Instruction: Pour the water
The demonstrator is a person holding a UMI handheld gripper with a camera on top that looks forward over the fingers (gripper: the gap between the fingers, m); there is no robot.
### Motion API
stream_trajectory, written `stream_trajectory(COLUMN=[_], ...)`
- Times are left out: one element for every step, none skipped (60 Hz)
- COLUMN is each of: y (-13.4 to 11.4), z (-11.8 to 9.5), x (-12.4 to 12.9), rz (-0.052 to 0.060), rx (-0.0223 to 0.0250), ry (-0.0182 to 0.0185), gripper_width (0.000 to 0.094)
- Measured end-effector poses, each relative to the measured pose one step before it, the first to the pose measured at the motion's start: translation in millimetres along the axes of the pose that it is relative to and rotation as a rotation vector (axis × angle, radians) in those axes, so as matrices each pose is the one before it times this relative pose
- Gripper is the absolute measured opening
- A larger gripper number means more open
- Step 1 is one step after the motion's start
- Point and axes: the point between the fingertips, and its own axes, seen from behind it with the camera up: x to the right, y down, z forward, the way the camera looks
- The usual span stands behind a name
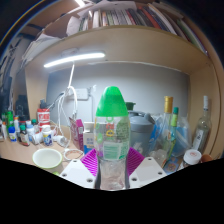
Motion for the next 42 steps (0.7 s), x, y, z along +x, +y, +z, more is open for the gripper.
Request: stream_trajectory(y=[3.23,2.42,1.77,2.03,2.88,5.18,0.19,2.90,2.75,3.17,2.69,2.60,-2.54,-1.96,1.09,1.78,-1.55,-0.39,0.80,-1.06,-0.23,0.50,-0.30,-0.09,0.19,-0.30,0.03,-0.12,-0.07,0.02,-0.25,-0.20,0.02,0.11,0.32,0.45,0.33,1.86,3.62,3.89,3.75,2.71], z=[-0.18,0.30,0.53,0.21,0.37,-1.10,3.30,0.94,0.62,0.43,0.40,0.43,-1.42,0.48,1.35,-0.01,-0.18,-0.18,-0.42,-0.37,-0.70,-0.46,-0.53,-0.14,-0.16,-0.05,-0.10,-0.18,-0.09,-0.14,-0.36,-0.20,-0.30,-0.42,-0.46,-0.39,-0.42,-0.17,-0.41,-0.92,-1.25,-1.57], x=[2.39,1.27,1.47,1.32,0.14,0.10,-1.87,-0.96,-0.52,-0.04,-0.56,-0.33,1.38,-0.28,-1.16,-1.15,-0.94,-0.57,-0.02,0.49,0.06,-0.03,0.23,0.38,0.67,0.32,-0.15,-0.35,-0.17,-0.13,0.46,0.27,-0.06,-0.05,0.00,0.39,0.97,1.44,1.72,1.45,0.99,0.15], rz=[-0.0061,-0.0017,0.0025,0.0052,0.0090,0.0136,0.0075,0.0127,0.0119,0.0088,0.0066,0.0049,0.0021,-0.0013,-0.0036,-0.0030,-0.0037,-0.0062,-0.0063,-0.0015,0.0007,0.0027,0.0037,0.0040,0.0039,0.0034,0.0014,-0.0007,-0.0021,-0.0026,-0.0023,-0.0003,0.0017,0.0028,0.0032,0.0017,0.0014,-0.0001,-0.0011,-0.0005,-0.0001,0.0002], rx=[0.00069,-0.00088,0.00103,-0.00033,-0.00263,0.00207,-0.00606,-0.00303,-0.00328,-0.00387,-0.00221,-0.00149,0.01479,0.01695,0.00197,-0.00233,0.00962,0.00597,-0.00047,0.00465,0.00337,0.00094,0.00271,0.00268,0.00163,0.00268,0.00208,0.00230,0.00221,0.00102,0.00122,0.00094,-0.00058,-0.00156,-0.00347,-0.00443,-0.00521,-0.01140,-0.01835,-0.02057,-0.01884,-0.01443], ry=[0.00429,0.00079,0.00252,0.00061,-0.00214,-0.00273,-0.00629,-0.00320,-0.00261,-0.00278,-0.00308,-0.00346,-0.00508,-0.00383,-0.00431,-0.00517,-0.00609,-0.00401,-0.00181,-0.00218,-0.00244,-0.00254,-0.00099,0.00037,0.00116,0.00063,-0.00069,-0.00179,-0.00113,0.00001,0.00118,0.00108,0.00046,0.00122,0.00059,0.00151,0.00313,0.00509,0.00578,0.00557,0.00384,0.00094], gripper_width=[0.0337,0.0343,0.0342,0.0341,0.0342,0.0342,0.0347,0.0348,0.0348,0.0356,0.0361,0.0366,0.0370,0.0376,0.0389,0.0401,0.0410,0.0416,0.0419,0.0419,0.0419,0.0424,0.0428,0.0427,0.0426,0.0428,0.0428,0.0428,0.0429,0.0440,0.0447,0.0454,0.0467,0.0482,0.0490,0.0501,0.0511,0.0525,0.0546,0.0574,0.0612,0.0648])
